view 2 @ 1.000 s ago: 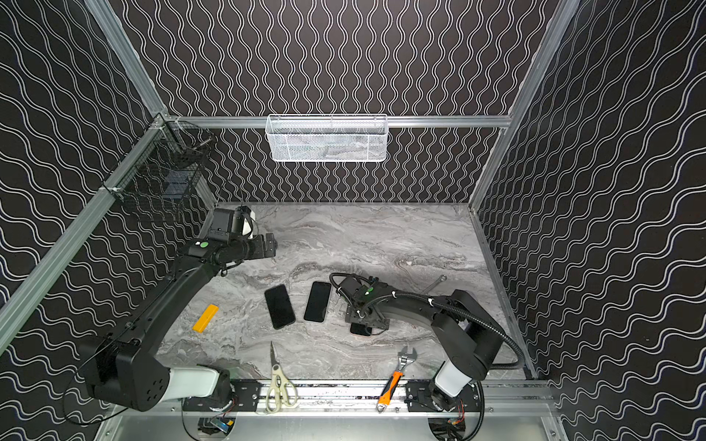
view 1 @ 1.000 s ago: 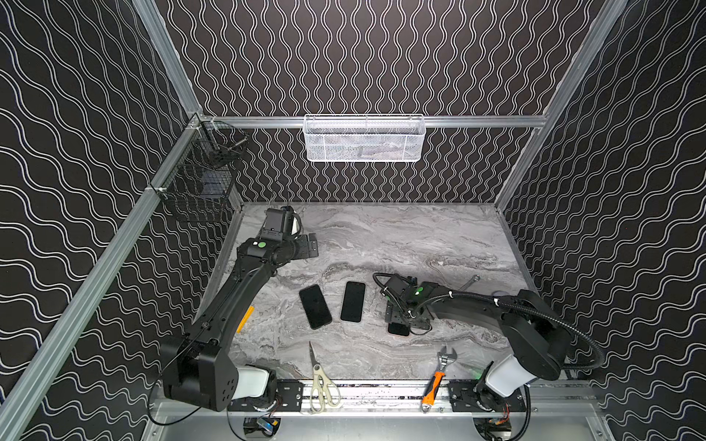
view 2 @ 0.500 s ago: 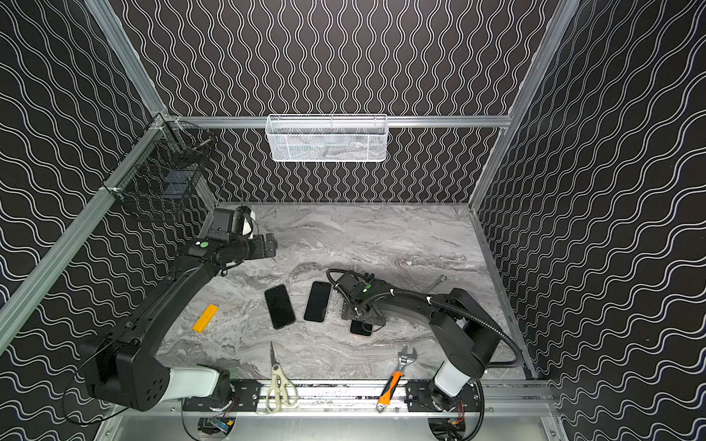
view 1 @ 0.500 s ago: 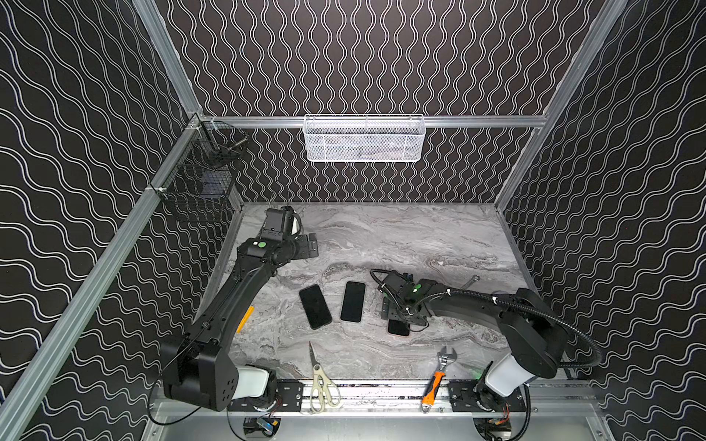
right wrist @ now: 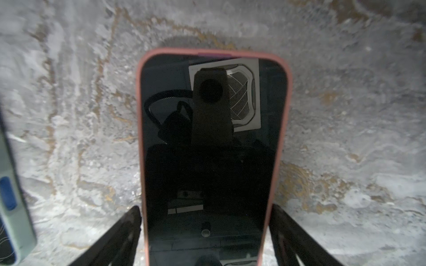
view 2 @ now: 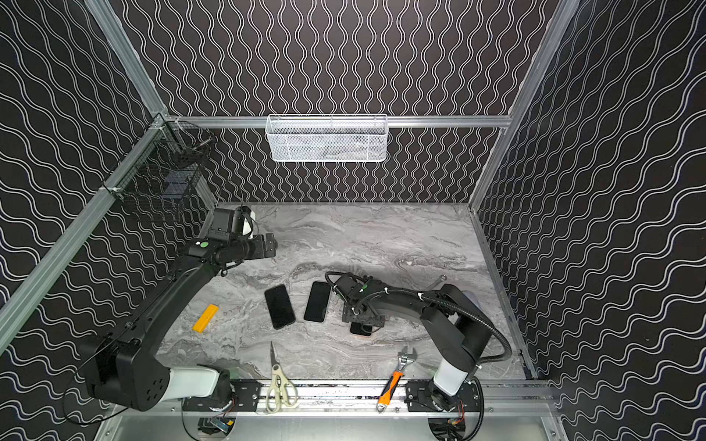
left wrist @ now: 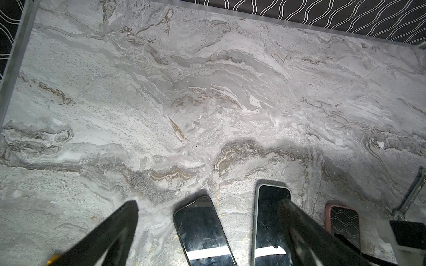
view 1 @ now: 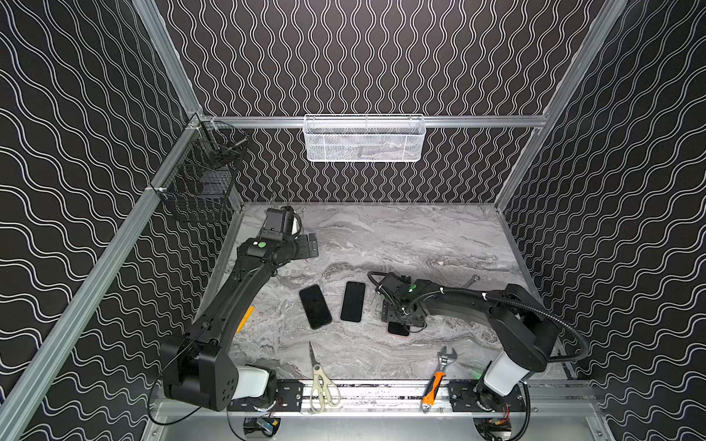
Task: Take the phone out of the phone case
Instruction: Pick up the phone from the center of the table.
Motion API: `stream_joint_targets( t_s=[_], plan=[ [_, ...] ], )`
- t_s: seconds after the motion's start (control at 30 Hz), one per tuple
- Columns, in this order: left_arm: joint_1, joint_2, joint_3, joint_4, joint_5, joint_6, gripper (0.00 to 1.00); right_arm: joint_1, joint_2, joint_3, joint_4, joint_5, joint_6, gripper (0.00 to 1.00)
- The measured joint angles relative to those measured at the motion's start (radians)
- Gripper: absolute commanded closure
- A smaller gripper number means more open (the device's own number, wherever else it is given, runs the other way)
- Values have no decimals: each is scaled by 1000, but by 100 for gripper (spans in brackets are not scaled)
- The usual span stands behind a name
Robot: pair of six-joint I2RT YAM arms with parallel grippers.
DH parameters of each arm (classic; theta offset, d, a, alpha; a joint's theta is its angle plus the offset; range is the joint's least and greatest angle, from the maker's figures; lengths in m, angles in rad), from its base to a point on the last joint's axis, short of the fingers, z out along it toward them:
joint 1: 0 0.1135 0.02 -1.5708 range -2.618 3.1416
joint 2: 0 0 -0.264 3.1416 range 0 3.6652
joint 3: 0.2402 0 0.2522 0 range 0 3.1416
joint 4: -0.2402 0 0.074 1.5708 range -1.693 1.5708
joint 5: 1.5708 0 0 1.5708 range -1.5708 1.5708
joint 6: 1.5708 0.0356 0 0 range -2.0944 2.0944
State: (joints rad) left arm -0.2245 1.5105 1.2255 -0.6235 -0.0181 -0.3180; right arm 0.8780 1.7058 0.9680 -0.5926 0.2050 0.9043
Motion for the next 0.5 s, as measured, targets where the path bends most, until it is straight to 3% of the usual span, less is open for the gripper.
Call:
stream_joint_targets(
  t_s=[0.3,0.5],
  plan=[
    [0,0,0,0,0,0,1,3,19,9,-2,22,-3,17],
    [0,6,0,0,3,0,1,3,32,18,0,28,-5,32]
  ],
)
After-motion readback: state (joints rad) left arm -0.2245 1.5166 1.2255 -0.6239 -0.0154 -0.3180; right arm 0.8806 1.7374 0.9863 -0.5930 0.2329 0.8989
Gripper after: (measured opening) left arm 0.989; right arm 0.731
